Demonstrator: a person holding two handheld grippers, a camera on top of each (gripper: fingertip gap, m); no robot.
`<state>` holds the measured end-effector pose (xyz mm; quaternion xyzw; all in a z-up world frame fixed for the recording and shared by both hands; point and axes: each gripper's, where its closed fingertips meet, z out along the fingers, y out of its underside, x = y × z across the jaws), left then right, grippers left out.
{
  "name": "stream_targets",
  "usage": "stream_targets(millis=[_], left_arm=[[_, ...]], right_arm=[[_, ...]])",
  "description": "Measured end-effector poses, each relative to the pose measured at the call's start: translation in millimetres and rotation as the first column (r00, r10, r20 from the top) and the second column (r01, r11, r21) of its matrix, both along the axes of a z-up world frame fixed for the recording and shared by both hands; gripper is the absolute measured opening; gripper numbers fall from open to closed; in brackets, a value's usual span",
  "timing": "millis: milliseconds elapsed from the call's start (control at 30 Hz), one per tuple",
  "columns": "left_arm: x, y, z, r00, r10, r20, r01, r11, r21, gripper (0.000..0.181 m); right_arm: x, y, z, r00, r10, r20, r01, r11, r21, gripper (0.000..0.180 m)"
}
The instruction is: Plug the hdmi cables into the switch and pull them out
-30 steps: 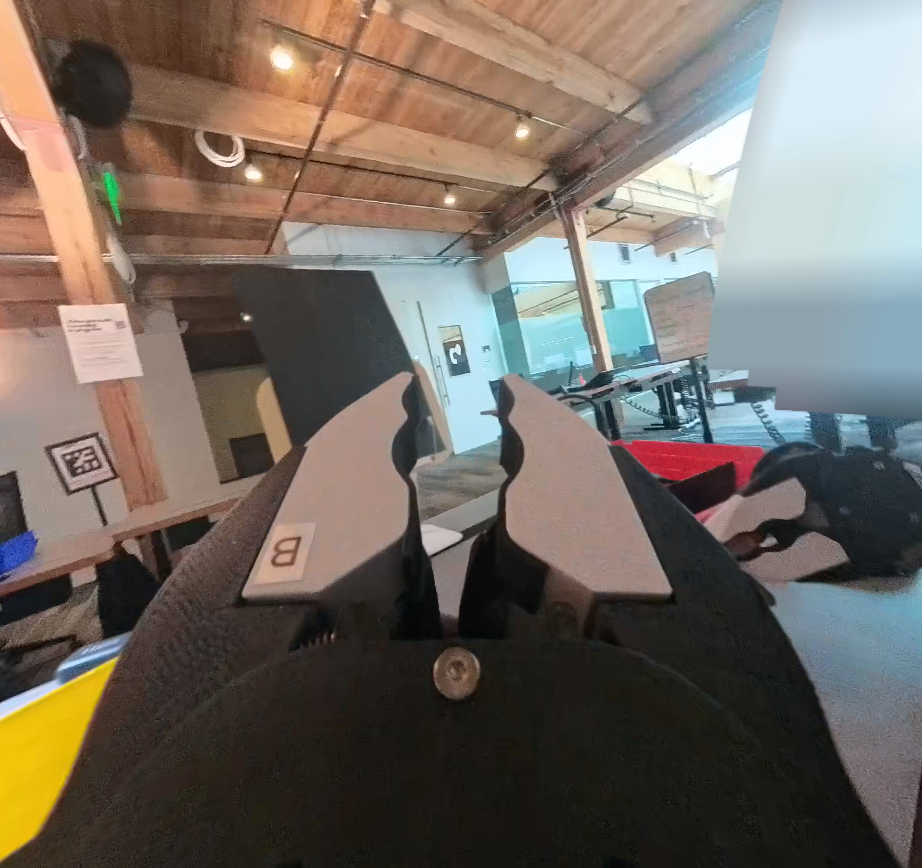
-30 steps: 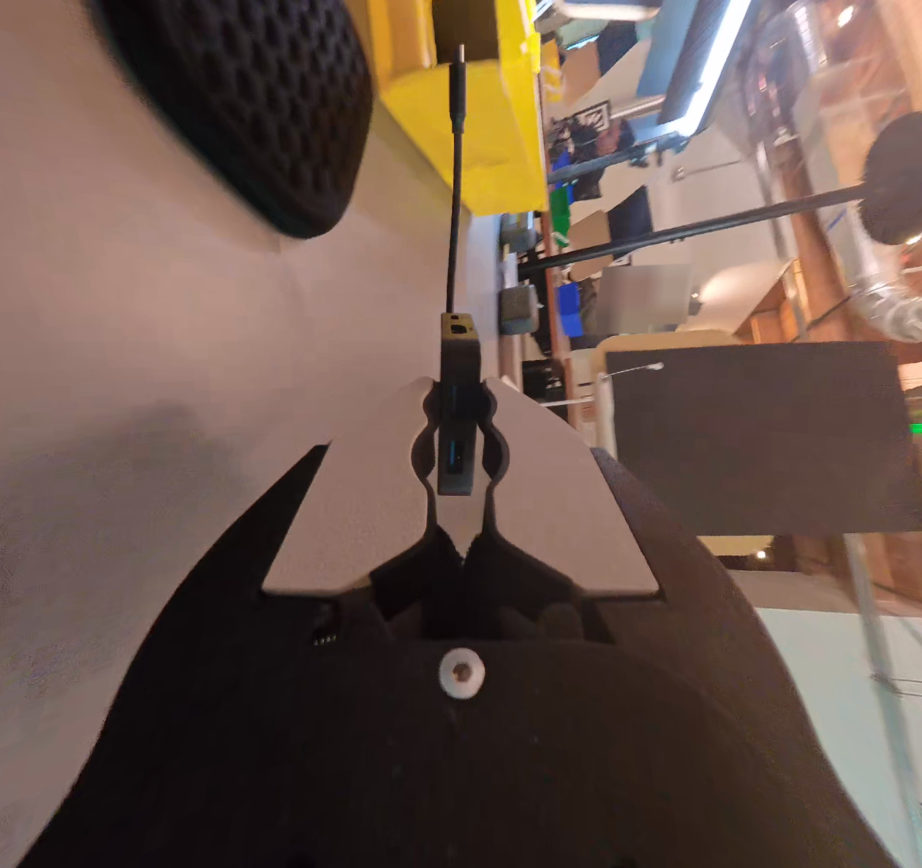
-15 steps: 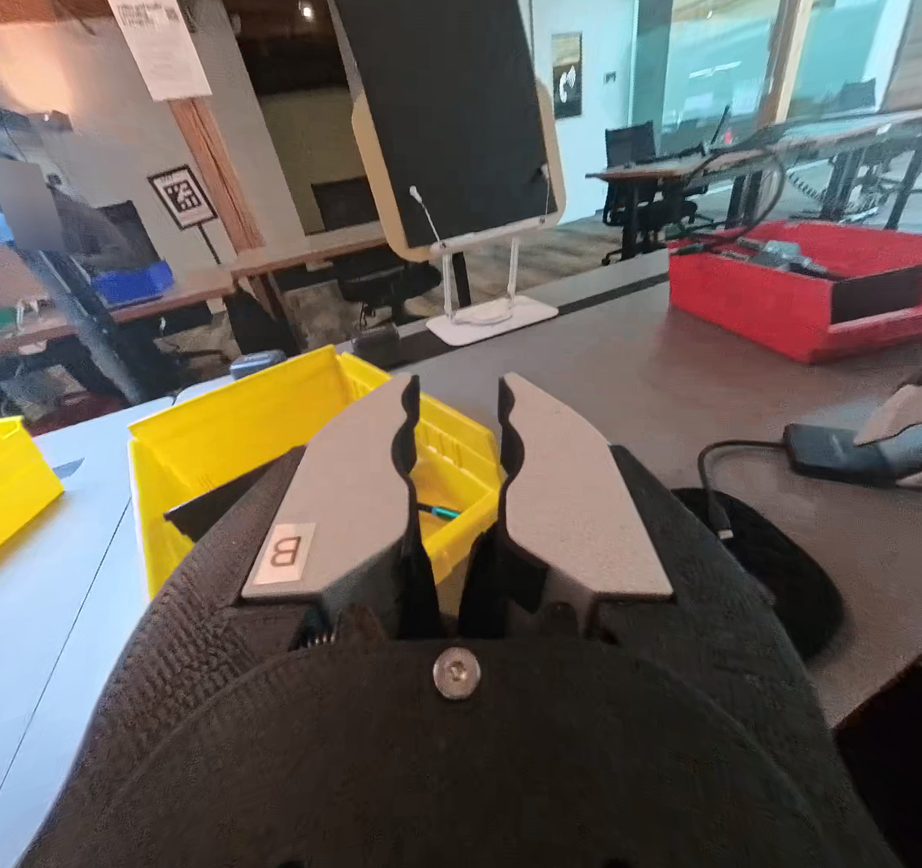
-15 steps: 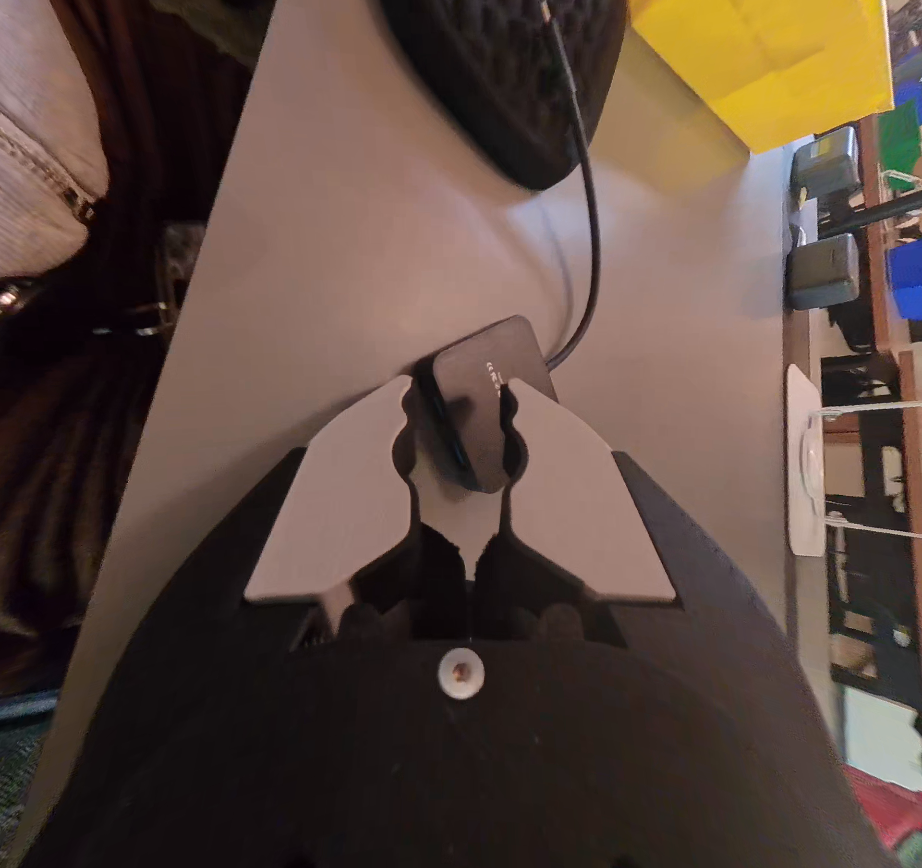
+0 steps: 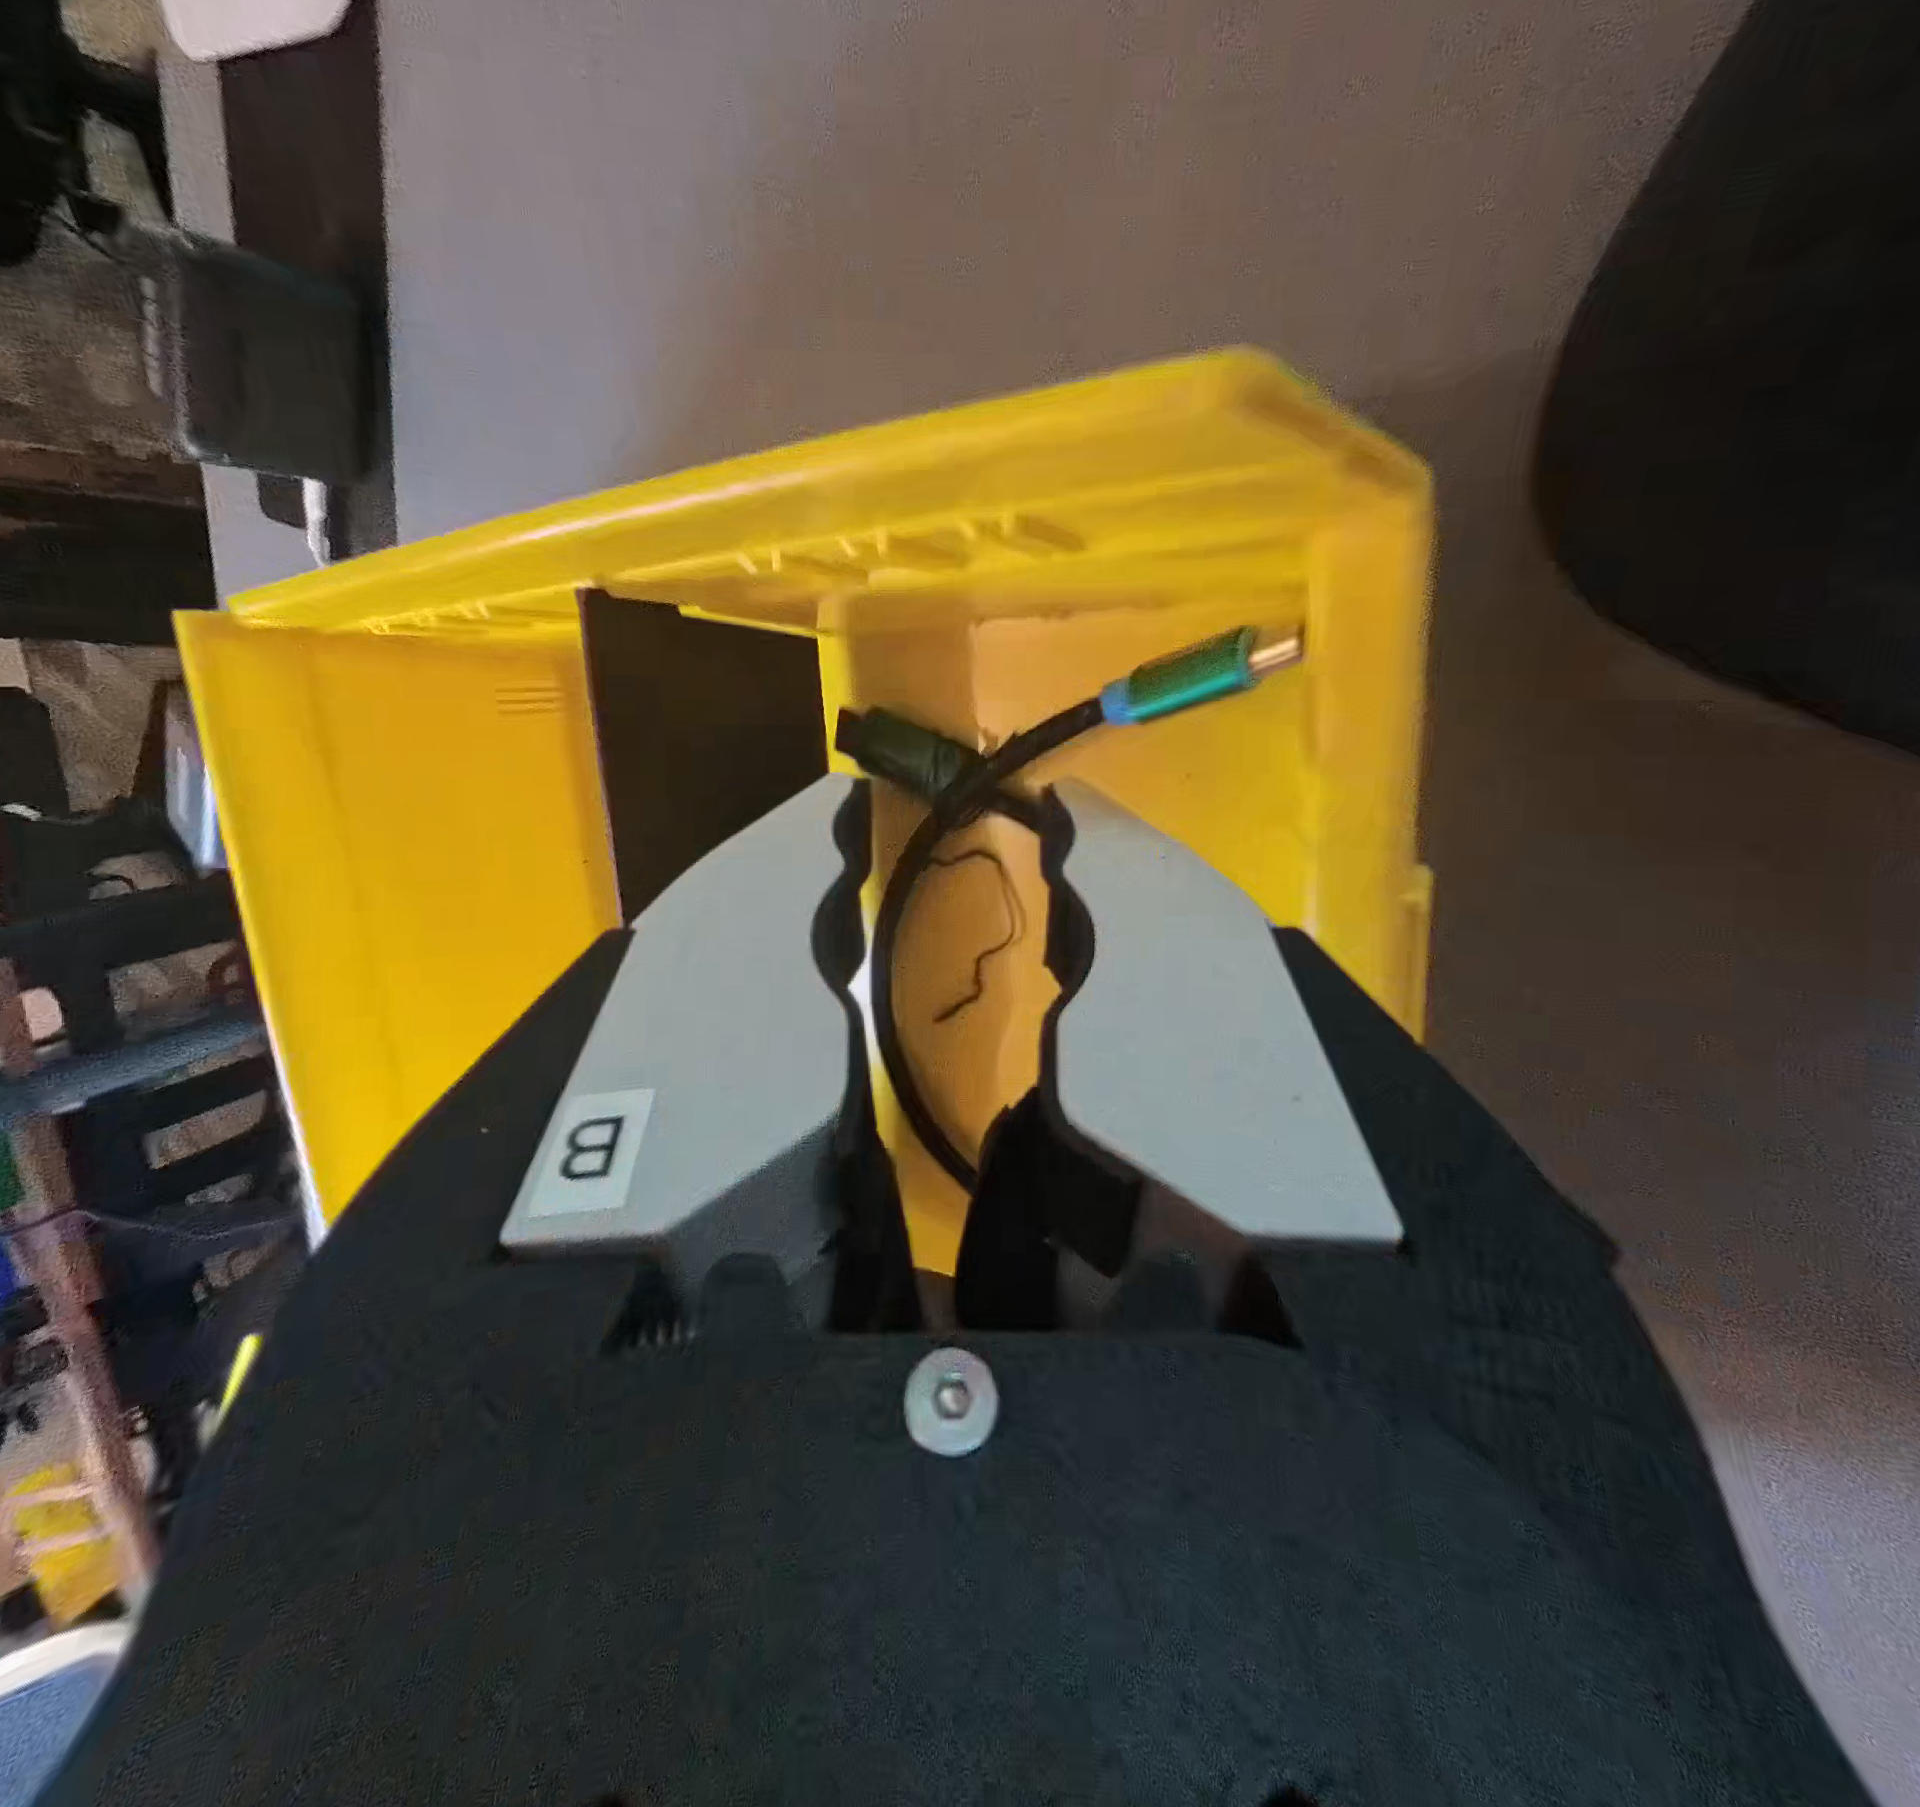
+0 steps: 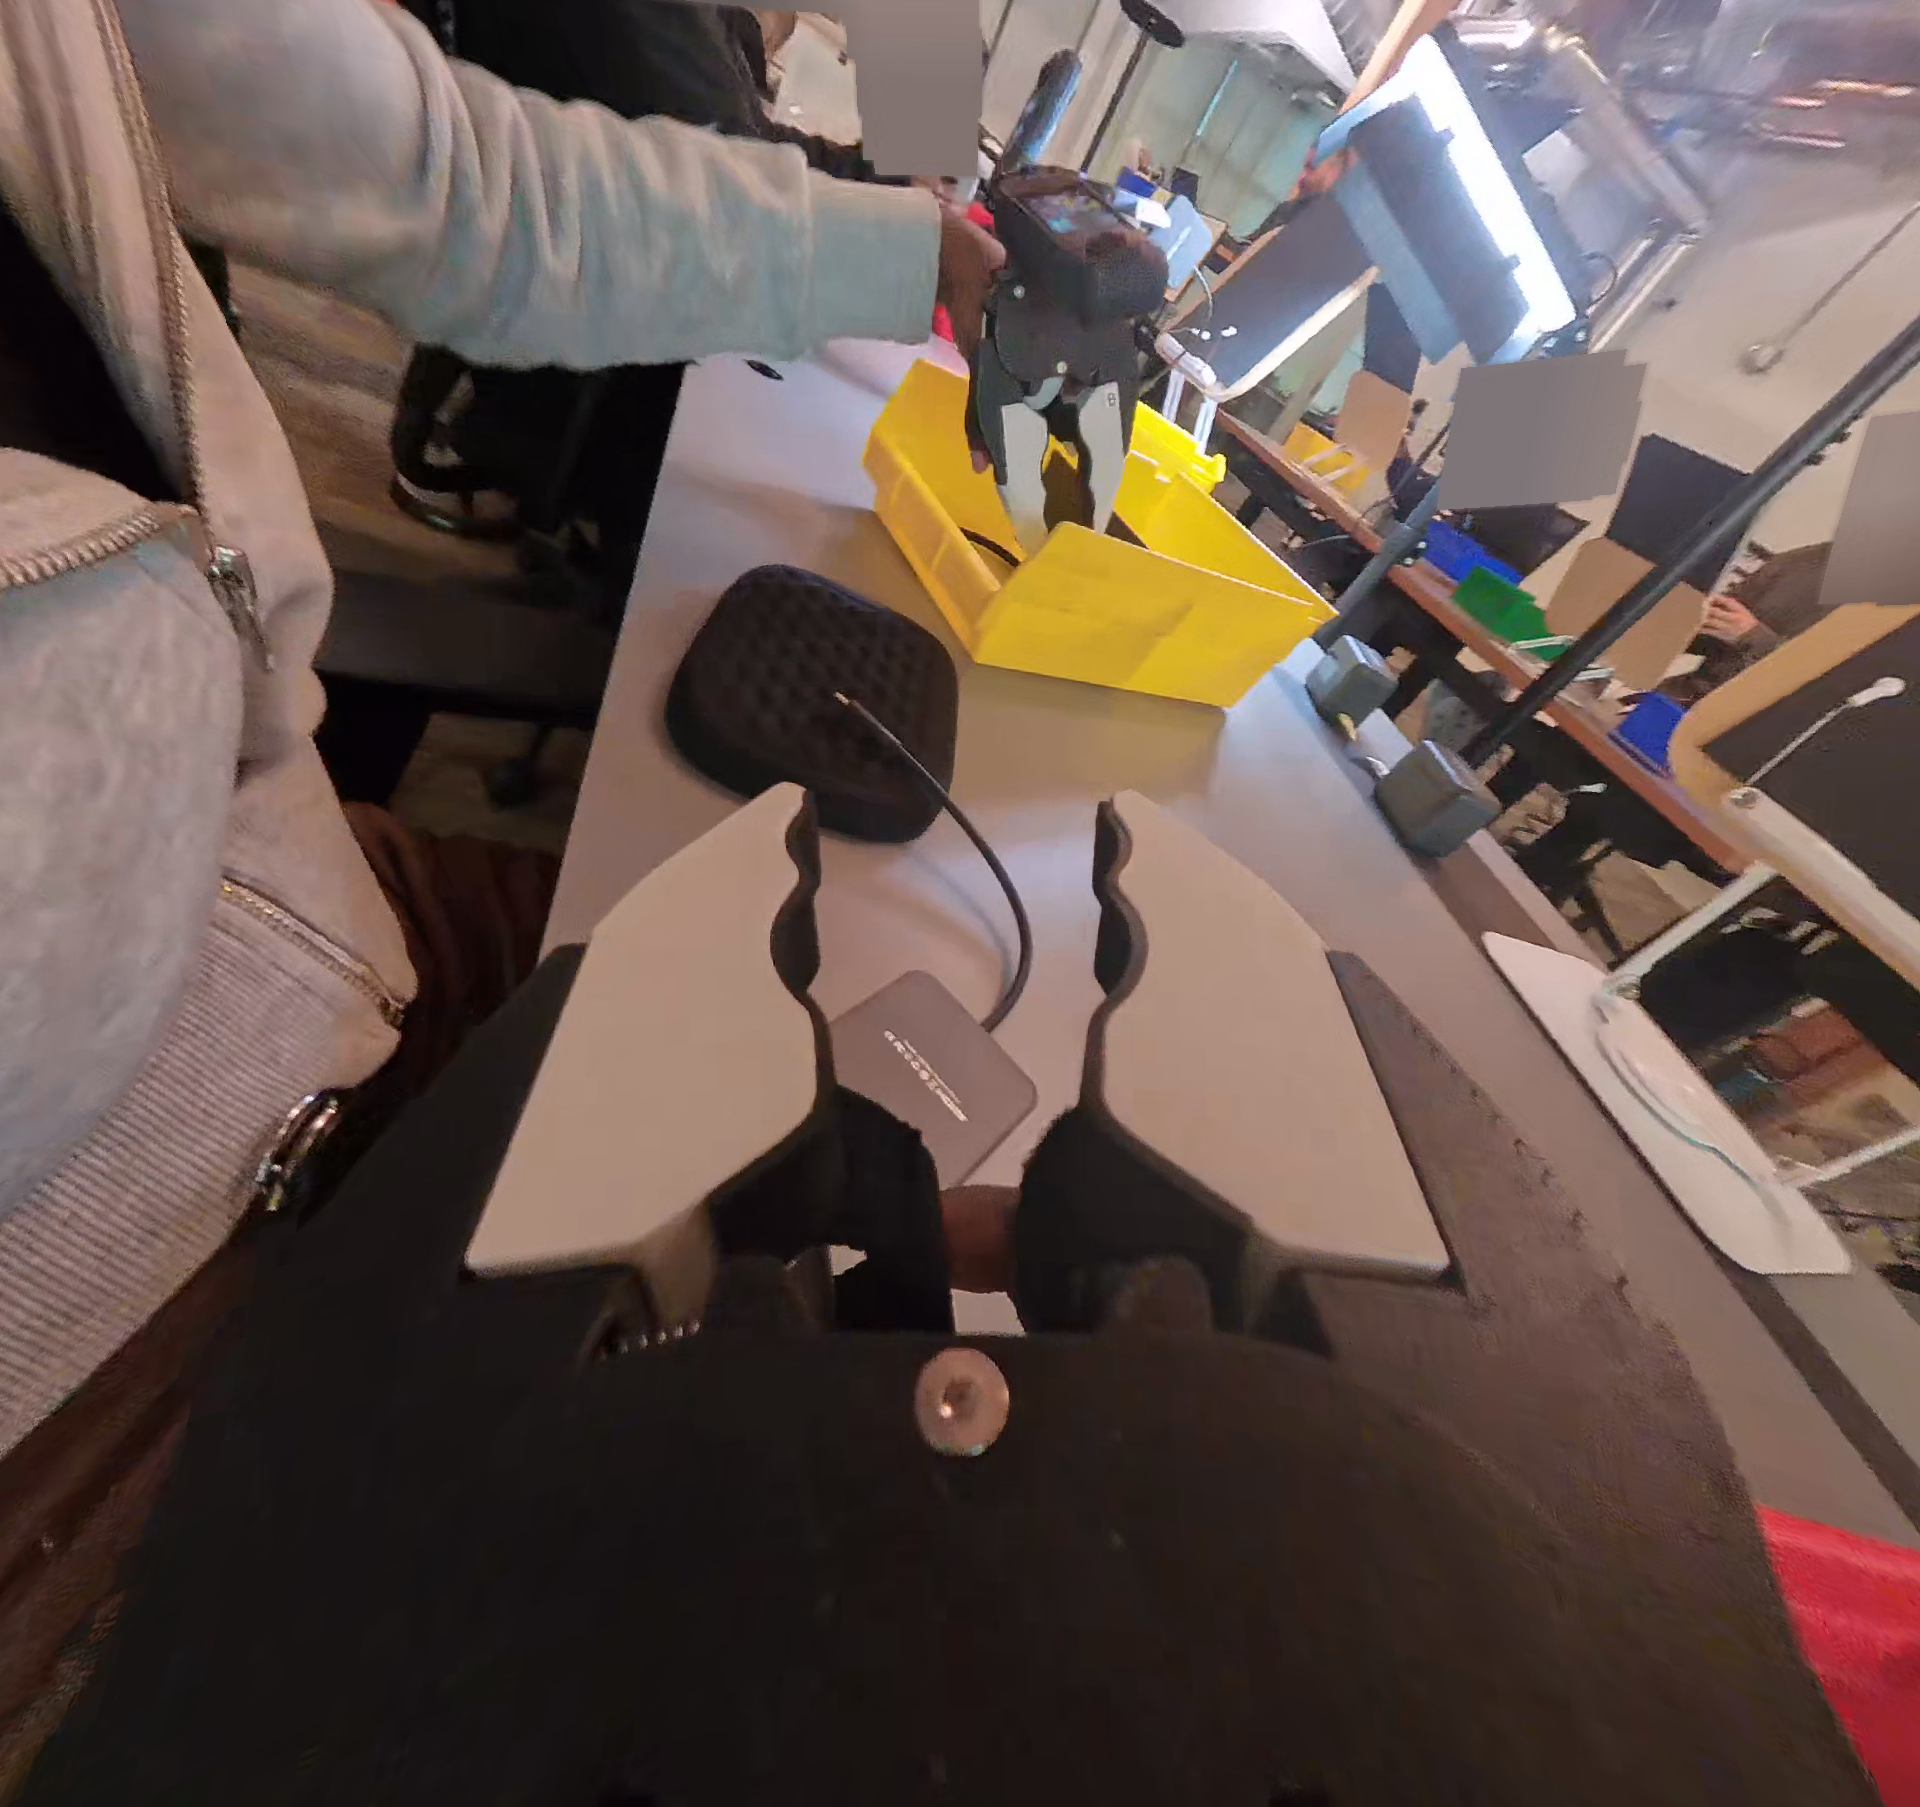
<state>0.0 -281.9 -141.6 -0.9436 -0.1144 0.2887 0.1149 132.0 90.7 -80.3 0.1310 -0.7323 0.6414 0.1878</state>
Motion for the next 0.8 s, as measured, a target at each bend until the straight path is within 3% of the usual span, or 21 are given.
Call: stream_targets(millis=[267,433,667,800], left_arm=[[-13,-3,-47,0.979,-0.165,0.123,0.18,0.977,-0.117,0.02],[-10,-7,-57,0.962,-0.184,0.2,0.213,0.967,-0.136,0.017],[-17,-2,-58,0.966,-0.21,0.148,0.231,0.962,-0.145,0.013],[-16,-19,-43,0.991,-0.128,0.043,0.135,0.967,-0.217,0.01]], right_arm=[[-2,-1,6,1.0,0.003,-0.003,-0.003,0.999,-0.034,0.05],[-5,-1,7,1.0,-0.014,-0.018,0.014,1.0,-0.026,0.048],[-4,-5,5,1.0,-0.012,-0.029,0.011,0.999,-0.031,0.047],[-2,-1,9,0.999,-0.02,-0.03,0.019,0.998,-0.055,0.045]])
